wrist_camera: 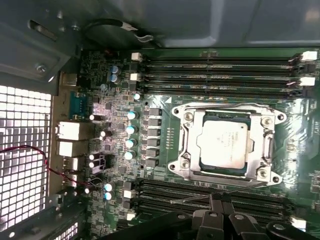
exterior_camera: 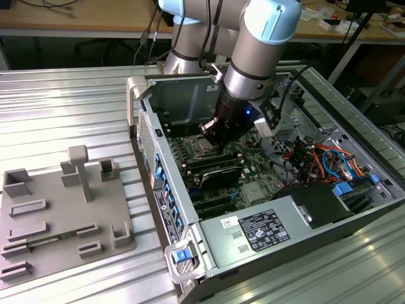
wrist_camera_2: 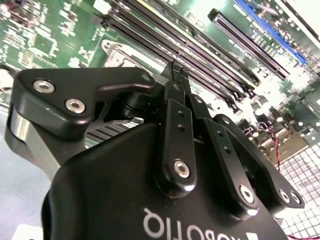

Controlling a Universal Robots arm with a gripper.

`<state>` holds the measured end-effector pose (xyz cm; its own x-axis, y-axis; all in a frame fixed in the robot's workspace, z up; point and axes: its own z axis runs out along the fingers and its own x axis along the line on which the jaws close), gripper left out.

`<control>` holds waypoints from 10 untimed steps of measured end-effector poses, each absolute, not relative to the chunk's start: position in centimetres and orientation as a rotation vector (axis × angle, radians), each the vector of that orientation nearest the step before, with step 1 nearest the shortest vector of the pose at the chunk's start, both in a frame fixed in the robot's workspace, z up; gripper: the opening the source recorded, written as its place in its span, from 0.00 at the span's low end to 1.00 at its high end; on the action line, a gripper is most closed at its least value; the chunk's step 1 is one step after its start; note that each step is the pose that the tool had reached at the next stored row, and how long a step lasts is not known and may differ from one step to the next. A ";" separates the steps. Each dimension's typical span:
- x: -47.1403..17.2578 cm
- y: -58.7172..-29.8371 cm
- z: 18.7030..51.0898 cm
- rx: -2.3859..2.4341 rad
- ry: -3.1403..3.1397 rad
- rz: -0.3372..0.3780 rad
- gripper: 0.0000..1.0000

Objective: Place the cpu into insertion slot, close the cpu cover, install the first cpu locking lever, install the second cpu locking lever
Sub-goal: 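Install the second cpu locking lever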

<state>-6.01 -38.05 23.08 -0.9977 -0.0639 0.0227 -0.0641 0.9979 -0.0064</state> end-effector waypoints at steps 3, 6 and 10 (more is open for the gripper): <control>-6.6 -38.1 22.7 0.100 -3.117 0.011 0.11; -7.1 -38.1 22.3 0.100 -3.117 0.011 0.11; -8.1 -38.0 22.0 0.100 -3.114 0.011 0.11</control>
<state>-8.09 -38.05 22.05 -0.9976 -0.0640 0.0265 -0.0642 0.9979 -0.0063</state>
